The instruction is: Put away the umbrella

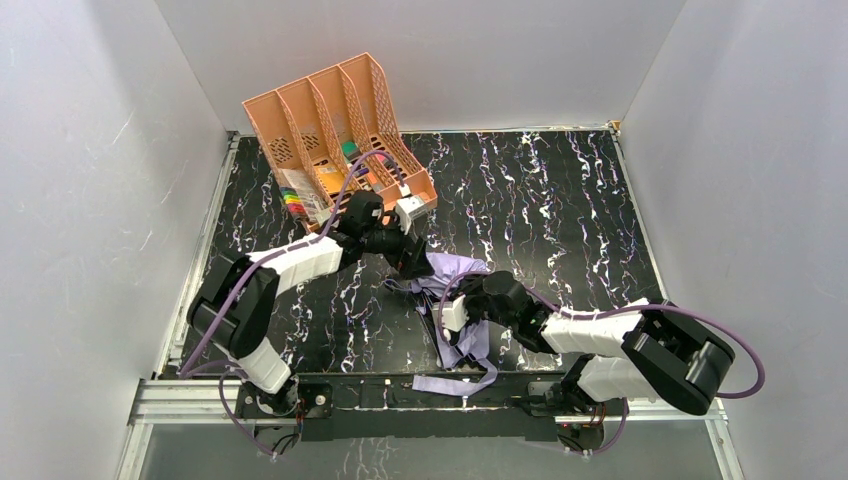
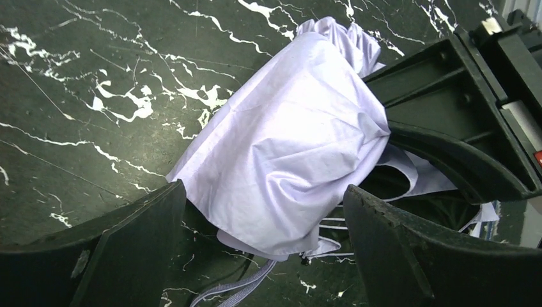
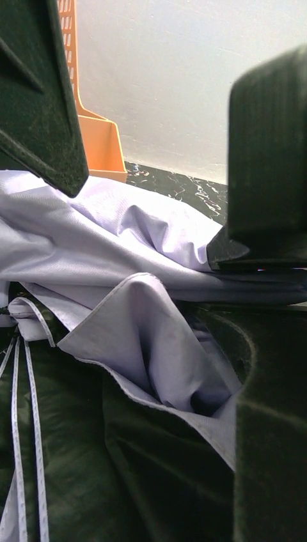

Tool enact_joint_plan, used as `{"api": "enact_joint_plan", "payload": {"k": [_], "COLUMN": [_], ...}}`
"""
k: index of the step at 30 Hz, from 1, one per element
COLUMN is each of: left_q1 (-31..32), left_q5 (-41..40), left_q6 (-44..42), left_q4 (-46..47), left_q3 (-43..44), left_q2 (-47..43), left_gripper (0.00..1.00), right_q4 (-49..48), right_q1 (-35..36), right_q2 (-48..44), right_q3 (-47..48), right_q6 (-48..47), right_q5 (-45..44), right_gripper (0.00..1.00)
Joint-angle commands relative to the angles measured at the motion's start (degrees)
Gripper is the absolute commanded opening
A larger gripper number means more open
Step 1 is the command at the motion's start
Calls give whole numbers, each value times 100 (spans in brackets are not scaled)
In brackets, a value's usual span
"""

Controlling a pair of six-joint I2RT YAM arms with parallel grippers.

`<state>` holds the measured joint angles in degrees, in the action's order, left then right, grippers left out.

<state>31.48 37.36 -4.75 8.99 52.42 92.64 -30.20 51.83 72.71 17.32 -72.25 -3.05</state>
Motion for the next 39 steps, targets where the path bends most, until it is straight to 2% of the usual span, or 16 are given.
{"api": "enact_joint_plan", "payload": {"k": [1, 5, 10, 16, 19, 24, 31, 35, 39], "left_q1": [-116, -116, -125, -125, -124, -125, -34, 257, 557], "left_q5": [610, 752, 845, 876, 739, 818, 1141, 979, 694], "left_q6": [742, 1358, 1860, 2022, 2005, 2133, 2369, 2469, 2981], "left_q4": [316, 743, 827, 501, 366, 283, 331, 424, 1049], "left_q3": [215, 139, 207, 428, 577, 866, 605, 116, -539], "left_q2": [161, 380, 534, 501, 393, 199, -232, -527, -785], "left_gripper": [91, 83, 56, 24, 19, 0, 0, 0, 0], "right_q4": [229, 220, 250, 266, 287, 305, 264, 216, 205], "right_q1": [37, 39, 45, 46, 43, 38, 45, 37, 29], "right_q2": [-46, -72, -98, -84, -41, -16, -2, -32, -53], "right_q3": [-153, -159, -151, -118, -97, -64, -19, 11, 60], "right_q6": [-107, -59, 8, 87, 126, 313, 599, 770, 955], "right_q5": [-55, -67, -77, -90, -74, -71, -146, -178, -161], "right_gripper": [17, 17, 17, 17, 17, 17, 17, 17, 17]}}
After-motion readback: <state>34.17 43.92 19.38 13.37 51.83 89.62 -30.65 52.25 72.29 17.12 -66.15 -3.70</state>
